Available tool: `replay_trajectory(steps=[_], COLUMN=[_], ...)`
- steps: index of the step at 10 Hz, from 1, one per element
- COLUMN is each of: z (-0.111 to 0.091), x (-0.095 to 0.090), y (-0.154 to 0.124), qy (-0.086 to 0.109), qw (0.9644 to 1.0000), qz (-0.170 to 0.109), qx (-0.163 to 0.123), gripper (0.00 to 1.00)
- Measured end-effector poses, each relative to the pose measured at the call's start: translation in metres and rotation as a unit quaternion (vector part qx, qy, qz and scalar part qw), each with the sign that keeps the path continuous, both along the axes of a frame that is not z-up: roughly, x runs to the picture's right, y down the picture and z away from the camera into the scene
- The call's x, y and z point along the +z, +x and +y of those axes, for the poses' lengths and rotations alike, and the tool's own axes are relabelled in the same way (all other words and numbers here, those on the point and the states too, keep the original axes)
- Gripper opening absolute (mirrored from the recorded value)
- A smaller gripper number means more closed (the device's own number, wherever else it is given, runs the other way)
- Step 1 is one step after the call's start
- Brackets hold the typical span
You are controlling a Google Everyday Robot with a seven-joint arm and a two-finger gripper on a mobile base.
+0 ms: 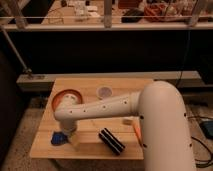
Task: Place the white sponge in the ceramic bowl
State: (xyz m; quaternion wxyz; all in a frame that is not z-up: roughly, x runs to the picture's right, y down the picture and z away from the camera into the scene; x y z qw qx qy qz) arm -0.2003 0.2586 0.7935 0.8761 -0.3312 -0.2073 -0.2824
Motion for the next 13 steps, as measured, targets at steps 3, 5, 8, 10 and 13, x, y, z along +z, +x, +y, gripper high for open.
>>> replay_trajectory(steps=[3, 5, 8, 10, 13], z=[0.004, 0.007, 0.011, 0.013, 0.017], x=[0.003, 0.006, 0.007, 0.010, 0.012], y=[-0.004, -0.007, -0.013, -0.014, -0.017], qy=[-0.002, -0.004, -0.006, -0.008, -0.010], qw=[1.0000, 0.9999, 0.9999, 0.9998, 0.9997], qz=[-0.004, -0.006, -0.010, -0.012, -0.014], qx=[-0.005, -0.007, -0.011, -0.013, -0.015], gripper=[0.80, 0.80, 0.80, 0.80, 0.80])
